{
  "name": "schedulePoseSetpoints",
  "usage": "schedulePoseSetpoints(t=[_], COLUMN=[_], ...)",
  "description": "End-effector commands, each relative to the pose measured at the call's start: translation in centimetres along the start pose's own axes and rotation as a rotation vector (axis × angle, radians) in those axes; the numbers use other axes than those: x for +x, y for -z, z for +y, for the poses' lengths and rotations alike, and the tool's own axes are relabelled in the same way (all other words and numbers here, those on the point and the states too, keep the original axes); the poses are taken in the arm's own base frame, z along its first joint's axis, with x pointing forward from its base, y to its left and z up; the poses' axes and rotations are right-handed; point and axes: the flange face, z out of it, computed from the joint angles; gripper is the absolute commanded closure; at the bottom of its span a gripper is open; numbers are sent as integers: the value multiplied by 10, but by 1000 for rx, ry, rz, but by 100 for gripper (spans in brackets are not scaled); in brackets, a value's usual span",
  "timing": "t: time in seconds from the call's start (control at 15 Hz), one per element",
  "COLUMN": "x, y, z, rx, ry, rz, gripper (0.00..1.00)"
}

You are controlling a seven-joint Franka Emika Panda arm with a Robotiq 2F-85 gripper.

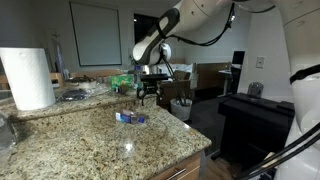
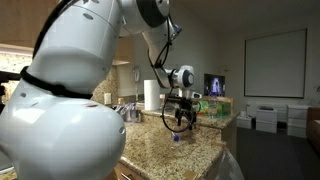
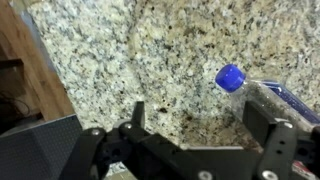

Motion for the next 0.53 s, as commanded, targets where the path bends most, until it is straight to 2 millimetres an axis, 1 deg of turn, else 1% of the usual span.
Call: schedulePoseSetpoints(t=[0.0,0.13,0.2,0.27,0.47], x=[-3,-8,-9,-10,-12], y=[-5,-8,-5,-11,-39], z=[-9,-20,-26,-28,-18], rx=[-13,-21,11,18,26], ry=[28,55,96,109,160], rz=[24,37,44,71,109], gripper=[0,0,0,0,0])
